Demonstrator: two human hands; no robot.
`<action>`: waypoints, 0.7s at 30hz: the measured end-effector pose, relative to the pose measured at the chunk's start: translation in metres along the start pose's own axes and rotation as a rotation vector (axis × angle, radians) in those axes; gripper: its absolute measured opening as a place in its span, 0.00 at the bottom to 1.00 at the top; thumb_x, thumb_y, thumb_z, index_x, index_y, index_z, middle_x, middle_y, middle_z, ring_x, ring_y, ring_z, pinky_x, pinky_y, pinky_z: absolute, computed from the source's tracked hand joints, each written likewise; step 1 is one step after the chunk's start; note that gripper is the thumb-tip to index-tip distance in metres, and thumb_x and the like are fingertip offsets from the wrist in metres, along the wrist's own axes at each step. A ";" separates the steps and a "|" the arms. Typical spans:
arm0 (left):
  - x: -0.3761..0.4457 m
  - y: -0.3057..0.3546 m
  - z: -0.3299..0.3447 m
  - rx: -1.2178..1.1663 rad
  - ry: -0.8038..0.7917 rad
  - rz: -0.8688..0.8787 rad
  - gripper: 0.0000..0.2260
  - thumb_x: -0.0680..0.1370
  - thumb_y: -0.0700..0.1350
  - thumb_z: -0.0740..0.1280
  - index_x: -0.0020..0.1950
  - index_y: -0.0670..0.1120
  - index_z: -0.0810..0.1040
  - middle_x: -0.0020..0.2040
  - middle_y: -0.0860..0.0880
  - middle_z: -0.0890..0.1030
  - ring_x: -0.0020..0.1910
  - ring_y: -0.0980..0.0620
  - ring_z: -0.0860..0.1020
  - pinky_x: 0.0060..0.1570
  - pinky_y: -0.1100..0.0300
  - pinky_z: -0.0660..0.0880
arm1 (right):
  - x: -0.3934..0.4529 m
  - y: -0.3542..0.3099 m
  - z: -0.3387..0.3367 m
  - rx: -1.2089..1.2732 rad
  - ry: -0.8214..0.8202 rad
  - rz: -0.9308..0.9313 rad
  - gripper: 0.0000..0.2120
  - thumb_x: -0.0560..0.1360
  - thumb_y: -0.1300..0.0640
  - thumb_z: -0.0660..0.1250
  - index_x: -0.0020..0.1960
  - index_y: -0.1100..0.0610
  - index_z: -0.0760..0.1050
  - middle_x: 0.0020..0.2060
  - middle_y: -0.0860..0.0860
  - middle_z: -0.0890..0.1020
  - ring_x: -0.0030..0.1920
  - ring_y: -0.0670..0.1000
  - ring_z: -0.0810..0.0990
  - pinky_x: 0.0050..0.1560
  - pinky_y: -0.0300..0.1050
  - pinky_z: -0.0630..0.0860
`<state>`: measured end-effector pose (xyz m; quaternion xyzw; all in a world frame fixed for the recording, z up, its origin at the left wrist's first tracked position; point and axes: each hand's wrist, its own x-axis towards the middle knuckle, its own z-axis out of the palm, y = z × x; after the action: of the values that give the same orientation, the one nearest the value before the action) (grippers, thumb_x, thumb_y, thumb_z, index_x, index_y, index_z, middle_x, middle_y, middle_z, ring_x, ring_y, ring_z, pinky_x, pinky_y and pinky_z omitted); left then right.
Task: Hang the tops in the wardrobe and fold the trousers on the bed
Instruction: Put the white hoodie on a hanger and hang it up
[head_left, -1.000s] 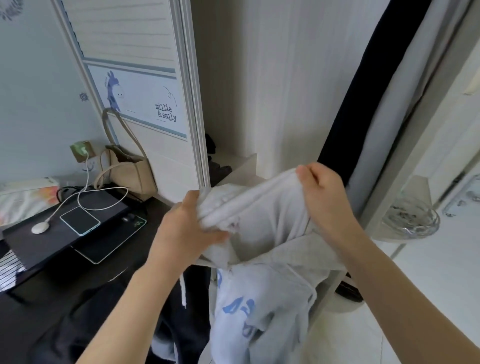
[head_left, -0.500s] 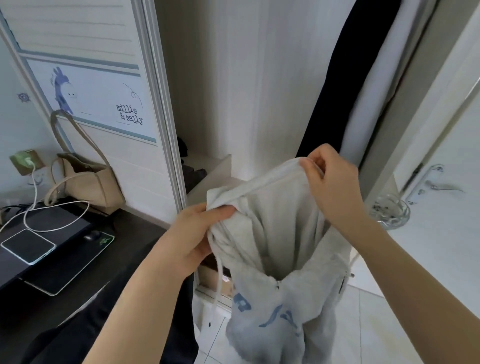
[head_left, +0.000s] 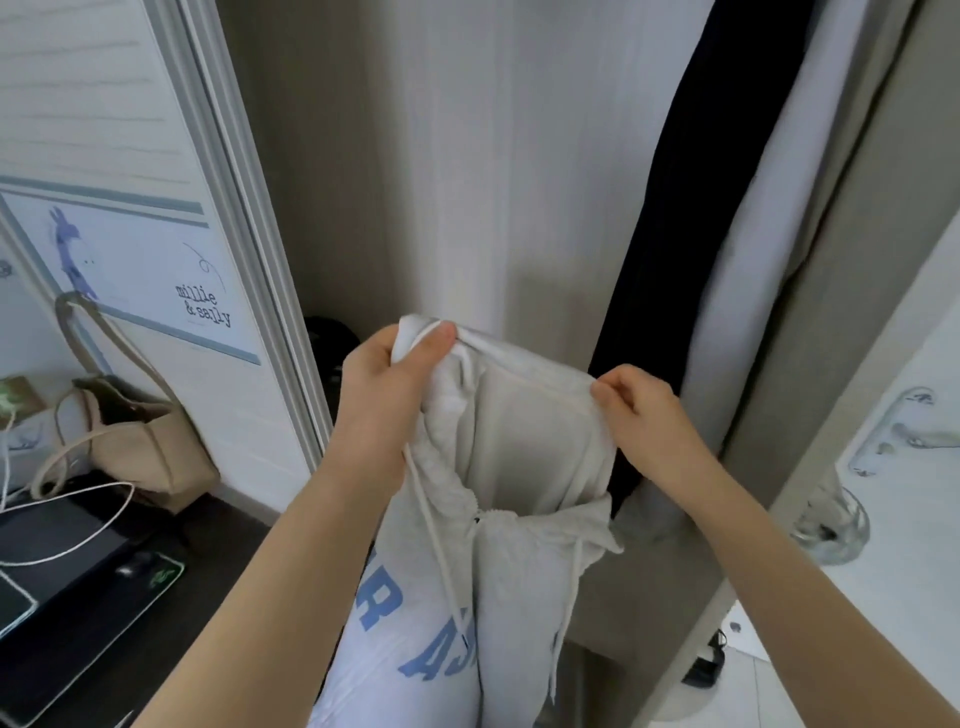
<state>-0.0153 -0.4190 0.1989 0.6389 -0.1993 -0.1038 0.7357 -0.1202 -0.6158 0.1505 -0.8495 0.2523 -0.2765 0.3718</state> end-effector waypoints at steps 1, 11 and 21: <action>0.008 0.000 0.001 0.009 0.022 0.001 0.09 0.76 0.51 0.71 0.47 0.45 0.82 0.43 0.44 0.83 0.49 0.43 0.83 0.56 0.45 0.77 | 0.011 -0.001 0.002 -0.007 -0.051 0.008 0.08 0.80 0.55 0.61 0.46 0.57 0.75 0.40 0.55 0.81 0.41 0.54 0.78 0.43 0.45 0.74; 0.071 0.017 0.001 0.002 0.038 0.127 0.10 0.77 0.49 0.70 0.44 0.43 0.79 0.40 0.43 0.80 0.42 0.46 0.79 0.48 0.49 0.77 | 0.081 -0.042 0.015 -0.135 -0.042 -0.135 0.06 0.77 0.56 0.62 0.46 0.54 0.77 0.37 0.48 0.82 0.43 0.50 0.80 0.46 0.44 0.75; 0.145 0.083 0.027 -0.108 -0.106 0.262 0.14 0.76 0.48 0.71 0.34 0.46 0.72 0.35 0.46 0.73 0.37 0.50 0.73 0.41 0.55 0.70 | 0.144 -0.163 -0.065 -0.224 0.303 -0.315 0.10 0.76 0.57 0.61 0.44 0.57 0.80 0.39 0.50 0.82 0.42 0.50 0.80 0.38 0.39 0.72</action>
<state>0.0952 -0.4890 0.3061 0.5606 -0.3139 -0.0509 0.7646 -0.0227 -0.6416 0.3538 -0.8630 0.1988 -0.4258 0.1856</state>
